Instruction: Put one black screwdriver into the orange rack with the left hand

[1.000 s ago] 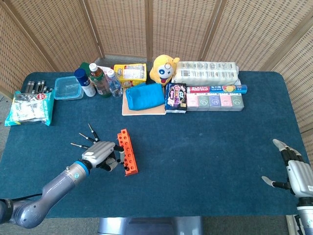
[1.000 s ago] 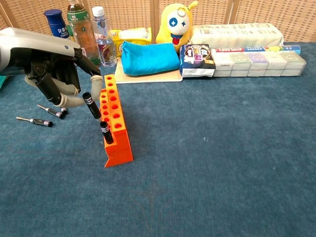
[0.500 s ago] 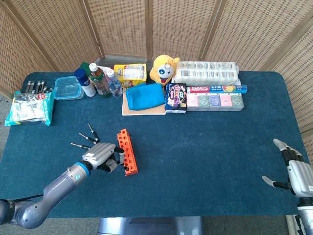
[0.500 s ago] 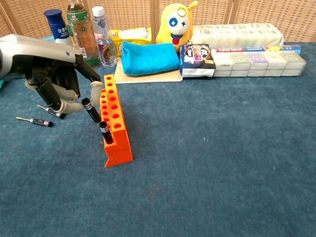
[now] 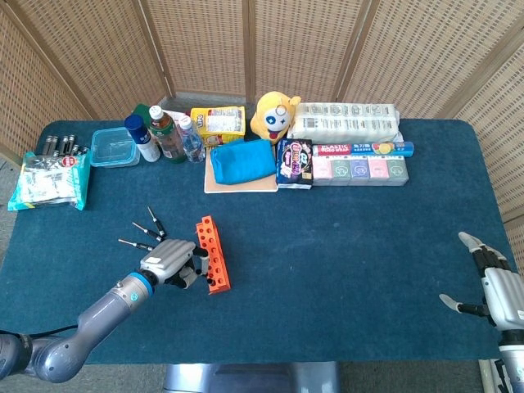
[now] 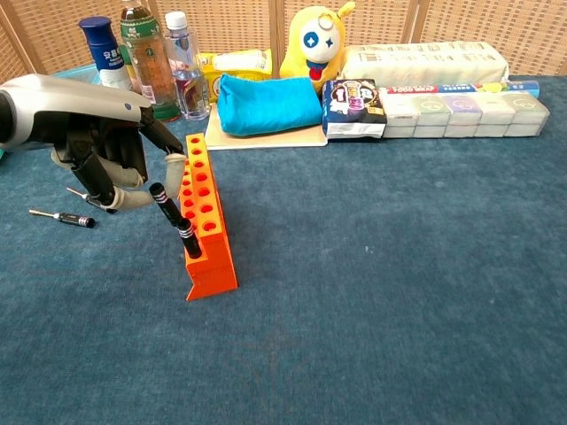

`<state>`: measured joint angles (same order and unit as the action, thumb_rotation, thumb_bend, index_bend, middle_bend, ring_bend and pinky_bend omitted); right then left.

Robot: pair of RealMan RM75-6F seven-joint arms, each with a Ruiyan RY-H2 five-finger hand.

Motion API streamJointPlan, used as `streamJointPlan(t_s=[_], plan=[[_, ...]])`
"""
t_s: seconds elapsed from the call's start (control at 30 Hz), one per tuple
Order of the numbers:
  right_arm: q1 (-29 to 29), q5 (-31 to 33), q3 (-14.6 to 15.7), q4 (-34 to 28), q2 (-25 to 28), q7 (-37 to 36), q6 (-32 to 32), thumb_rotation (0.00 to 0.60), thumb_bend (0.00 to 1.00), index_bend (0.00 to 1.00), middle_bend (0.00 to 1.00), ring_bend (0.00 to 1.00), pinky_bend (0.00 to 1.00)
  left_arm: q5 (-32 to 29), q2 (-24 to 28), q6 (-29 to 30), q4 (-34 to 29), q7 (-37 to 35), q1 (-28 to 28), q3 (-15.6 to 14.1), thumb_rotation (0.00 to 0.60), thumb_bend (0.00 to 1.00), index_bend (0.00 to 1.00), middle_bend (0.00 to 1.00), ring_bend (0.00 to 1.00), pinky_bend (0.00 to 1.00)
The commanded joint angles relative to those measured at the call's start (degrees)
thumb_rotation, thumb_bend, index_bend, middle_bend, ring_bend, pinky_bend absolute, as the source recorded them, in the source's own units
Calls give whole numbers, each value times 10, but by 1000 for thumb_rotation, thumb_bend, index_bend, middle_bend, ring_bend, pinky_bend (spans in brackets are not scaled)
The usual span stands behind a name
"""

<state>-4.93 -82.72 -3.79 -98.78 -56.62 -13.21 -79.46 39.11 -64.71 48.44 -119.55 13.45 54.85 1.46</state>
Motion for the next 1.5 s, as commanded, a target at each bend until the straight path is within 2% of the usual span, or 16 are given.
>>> streamJointPlan(t_s=[0.03, 1.5], plan=[[0, 0, 0, 0, 0, 0, 0, 600, 0, 38, 98, 157, 105, -4, -7, 5, 3, 3, 0, -1, 600, 455, 670, 1000, 1000, 1000], [0, 0, -1, 0, 4, -9, 2, 600, 0, 39, 98, 158, 106, -62, -51, 26, 17, 52, 27, 2, 600, 456, 671, 1000, 1000, 1000]])
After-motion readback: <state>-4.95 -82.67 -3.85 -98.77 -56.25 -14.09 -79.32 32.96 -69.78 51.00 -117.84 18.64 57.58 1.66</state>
